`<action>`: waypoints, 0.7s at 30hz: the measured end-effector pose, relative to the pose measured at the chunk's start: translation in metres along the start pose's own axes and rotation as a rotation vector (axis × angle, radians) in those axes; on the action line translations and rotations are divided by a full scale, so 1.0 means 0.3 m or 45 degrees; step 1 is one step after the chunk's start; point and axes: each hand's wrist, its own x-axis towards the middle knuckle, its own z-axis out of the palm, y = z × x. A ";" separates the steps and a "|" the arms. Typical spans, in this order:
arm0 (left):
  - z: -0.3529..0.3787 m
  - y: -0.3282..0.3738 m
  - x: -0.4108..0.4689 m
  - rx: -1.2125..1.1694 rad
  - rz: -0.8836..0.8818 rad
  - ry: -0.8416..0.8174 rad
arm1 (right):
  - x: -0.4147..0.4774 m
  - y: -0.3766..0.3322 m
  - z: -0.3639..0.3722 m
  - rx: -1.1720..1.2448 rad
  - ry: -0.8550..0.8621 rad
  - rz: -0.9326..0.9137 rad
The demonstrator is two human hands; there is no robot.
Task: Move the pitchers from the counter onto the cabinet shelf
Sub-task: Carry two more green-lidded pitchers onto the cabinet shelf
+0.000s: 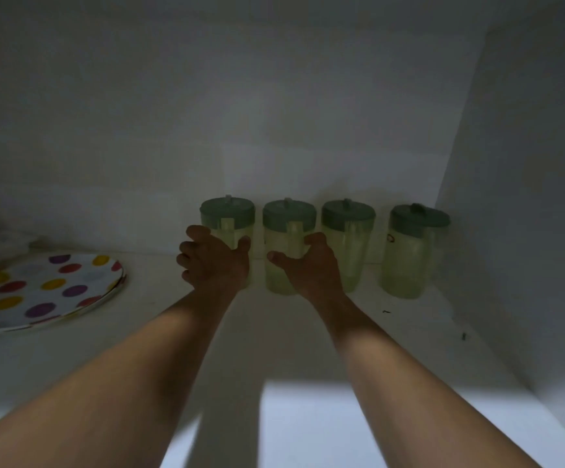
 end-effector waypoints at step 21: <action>-0.701 0.110 -0.452 0.256 0.809 -0.403 | -0.813 -0.403 -0.396 -0.656 0.130 -0.105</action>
